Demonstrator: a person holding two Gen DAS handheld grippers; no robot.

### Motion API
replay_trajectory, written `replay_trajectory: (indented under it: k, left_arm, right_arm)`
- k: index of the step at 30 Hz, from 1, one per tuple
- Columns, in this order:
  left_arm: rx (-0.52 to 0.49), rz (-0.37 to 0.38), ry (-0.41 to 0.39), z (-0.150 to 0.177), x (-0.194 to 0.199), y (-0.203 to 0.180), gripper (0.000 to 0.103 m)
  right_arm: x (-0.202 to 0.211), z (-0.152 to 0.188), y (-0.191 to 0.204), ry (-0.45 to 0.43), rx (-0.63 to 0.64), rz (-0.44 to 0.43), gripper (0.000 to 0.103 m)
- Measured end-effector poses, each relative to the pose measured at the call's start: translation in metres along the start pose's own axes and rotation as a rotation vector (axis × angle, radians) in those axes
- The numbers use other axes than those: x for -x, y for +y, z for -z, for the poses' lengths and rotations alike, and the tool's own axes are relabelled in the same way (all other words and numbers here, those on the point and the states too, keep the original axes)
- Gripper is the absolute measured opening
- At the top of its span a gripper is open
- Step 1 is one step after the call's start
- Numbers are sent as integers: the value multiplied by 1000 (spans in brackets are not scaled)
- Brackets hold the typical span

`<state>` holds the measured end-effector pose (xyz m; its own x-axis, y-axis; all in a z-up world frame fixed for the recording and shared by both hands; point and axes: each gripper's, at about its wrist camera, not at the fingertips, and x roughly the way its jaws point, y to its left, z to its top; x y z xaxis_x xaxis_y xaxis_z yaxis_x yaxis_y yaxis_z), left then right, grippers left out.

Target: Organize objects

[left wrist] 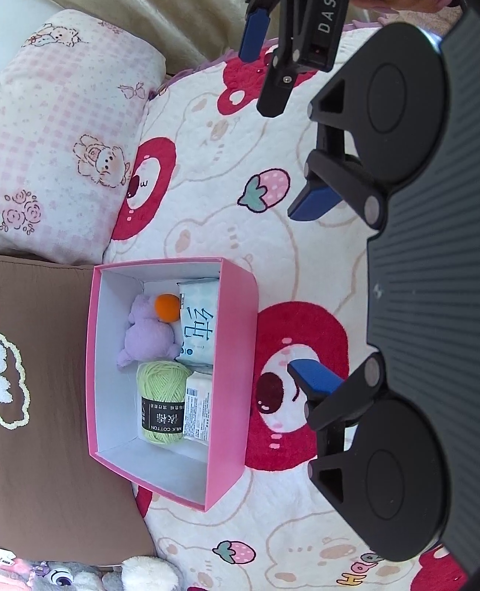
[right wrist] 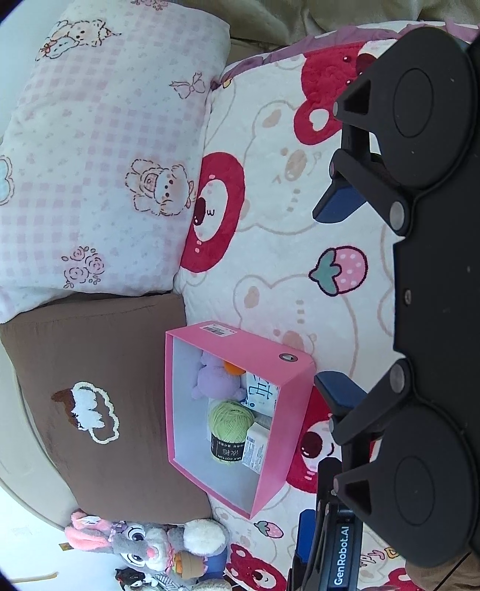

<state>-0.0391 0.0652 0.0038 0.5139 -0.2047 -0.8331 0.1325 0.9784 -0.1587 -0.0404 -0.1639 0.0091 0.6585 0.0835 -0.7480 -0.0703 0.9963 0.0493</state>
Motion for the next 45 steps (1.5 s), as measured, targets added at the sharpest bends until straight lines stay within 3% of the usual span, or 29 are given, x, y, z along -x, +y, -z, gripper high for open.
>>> replay_trajectory:
  k: [8,13,24,45]
  left_arm:
    - [-28,-60,-6,3,0,-7,98]
    - [-71,-105,11,5,-1,-12,98]
    - [-57,-181,20,5,2,-15,98]
    - [-47,-204,56,3,-1,-13,98]
  right_arm:
    - [-5,3,-4,62,-29,55,90]
    - [-7,6,-4,81,-15,91,90]
    - [-4,8,-4,95,-10,111,90]
    - [-5,9,-6,97,-8,119,90]
